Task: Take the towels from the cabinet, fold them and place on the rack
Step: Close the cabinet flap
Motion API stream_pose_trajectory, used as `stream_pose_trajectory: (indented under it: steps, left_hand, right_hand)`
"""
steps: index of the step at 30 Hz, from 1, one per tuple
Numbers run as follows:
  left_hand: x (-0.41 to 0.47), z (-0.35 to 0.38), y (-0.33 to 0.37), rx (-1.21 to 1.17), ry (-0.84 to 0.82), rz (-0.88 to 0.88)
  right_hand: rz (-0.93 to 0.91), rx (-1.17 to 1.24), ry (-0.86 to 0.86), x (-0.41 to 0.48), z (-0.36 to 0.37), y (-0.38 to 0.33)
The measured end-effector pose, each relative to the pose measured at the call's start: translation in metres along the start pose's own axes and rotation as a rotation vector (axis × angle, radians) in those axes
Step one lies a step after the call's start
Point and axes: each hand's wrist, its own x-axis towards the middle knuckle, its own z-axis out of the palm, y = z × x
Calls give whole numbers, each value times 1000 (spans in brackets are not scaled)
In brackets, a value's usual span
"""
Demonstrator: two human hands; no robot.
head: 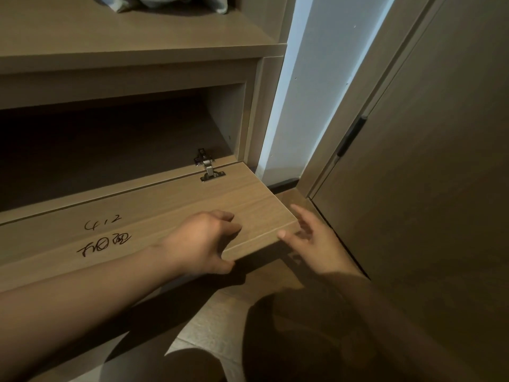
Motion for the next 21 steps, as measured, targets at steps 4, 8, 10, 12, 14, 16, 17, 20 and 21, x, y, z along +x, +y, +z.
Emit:
stream_pose_trajectory:
  steps: [4, 8, 10, 12, 14, 16, 17, 20, 21]
  left_hand:
    - [-2, -6, -1, -33, 33, 10]
    - [-5, -14, -1, -68, 39, -4]
    - [-7, -20, -1, -79, 39, -11]
    - [-9, -28, 0, -84, 44, -20]
    - [-10, -38, 3, -94, 62, -33]
    - [-12, -48, 6, -120, 95, -36]
    - [-12, -53, 8, -139, 108, -41]
    - [-15, -76, 7, -187, 179, -84]
    - [-15, -86, 6, -200, 216, -98]
  right_hand:
    - [-343, -518, -65, 4, 2, 6]
    - [-430, -404, 1, 17, 0, 6]
    - [-467, -424, -1, 23, -5, 4]
    - [-499, -445, 13, 29, -10, -1]
    - [-534, -444, 33, 33, -14, -11]
    - [-563, -429, 70, 38, -17, -24]
    - [-571, -409, 93, 40, -19, -30]
    - [-597, -350, 156, 51, -26, -55]
    - [-612, -351, 175, 56, -28, -64]
